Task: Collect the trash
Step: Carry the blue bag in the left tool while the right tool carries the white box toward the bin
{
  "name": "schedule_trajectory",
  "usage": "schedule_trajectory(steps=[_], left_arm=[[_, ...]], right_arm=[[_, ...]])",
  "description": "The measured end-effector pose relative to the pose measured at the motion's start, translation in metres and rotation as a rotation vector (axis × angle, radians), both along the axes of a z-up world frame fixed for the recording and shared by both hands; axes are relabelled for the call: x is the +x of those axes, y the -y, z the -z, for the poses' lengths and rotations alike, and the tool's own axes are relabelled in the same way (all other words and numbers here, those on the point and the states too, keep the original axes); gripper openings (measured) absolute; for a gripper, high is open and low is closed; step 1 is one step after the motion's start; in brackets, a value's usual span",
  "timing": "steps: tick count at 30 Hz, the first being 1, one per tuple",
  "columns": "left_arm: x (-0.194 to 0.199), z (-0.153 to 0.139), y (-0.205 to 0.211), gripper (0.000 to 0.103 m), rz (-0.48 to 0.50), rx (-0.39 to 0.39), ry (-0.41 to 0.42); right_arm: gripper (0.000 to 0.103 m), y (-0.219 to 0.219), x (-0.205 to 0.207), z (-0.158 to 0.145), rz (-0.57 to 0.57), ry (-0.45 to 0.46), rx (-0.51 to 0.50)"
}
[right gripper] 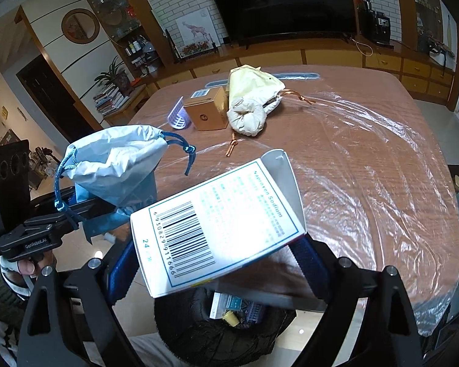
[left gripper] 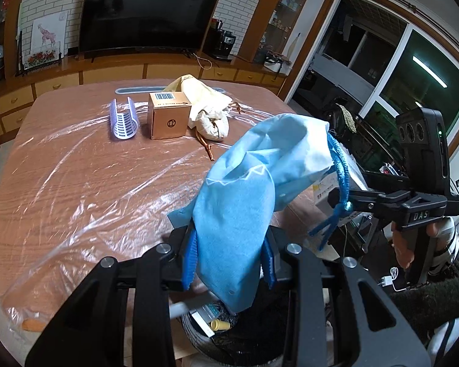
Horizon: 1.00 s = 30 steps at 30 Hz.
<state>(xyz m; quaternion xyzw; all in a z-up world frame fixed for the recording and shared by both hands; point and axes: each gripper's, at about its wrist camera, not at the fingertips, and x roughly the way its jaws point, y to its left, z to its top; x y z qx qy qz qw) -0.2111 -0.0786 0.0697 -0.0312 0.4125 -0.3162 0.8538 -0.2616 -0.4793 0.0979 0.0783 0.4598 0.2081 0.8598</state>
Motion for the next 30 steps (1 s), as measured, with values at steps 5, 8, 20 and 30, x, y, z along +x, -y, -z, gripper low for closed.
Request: schedule_trajectory(steps=[5,8,20,30], left_arm=[[-0.013,-0.004,-0.009,0.035,0.015,-0.015,-0.007],[-0.022,-0.006,-0.011,0.035,0.029,-0.022,-0.004],[-0.051,-0.011,-0.01,0.035,0.093,-0.028,-0.008],[-0.07,-0.001,-0.003,0.035,0.156,-0.008,-0.03]], right_arm=[[0.089,0.0,-0.019,-0.005,-0.009,-0.009,0.012],[0.089,-0.001,-0.03,-0.005,-0.015,-0.019,0.018],[0.089,-0.003,-0.059,-0.001,-0.023,-0.05,0.023],[0.089,-0.008,-0.074,0.012,-0.031,-0.085,0.006]])
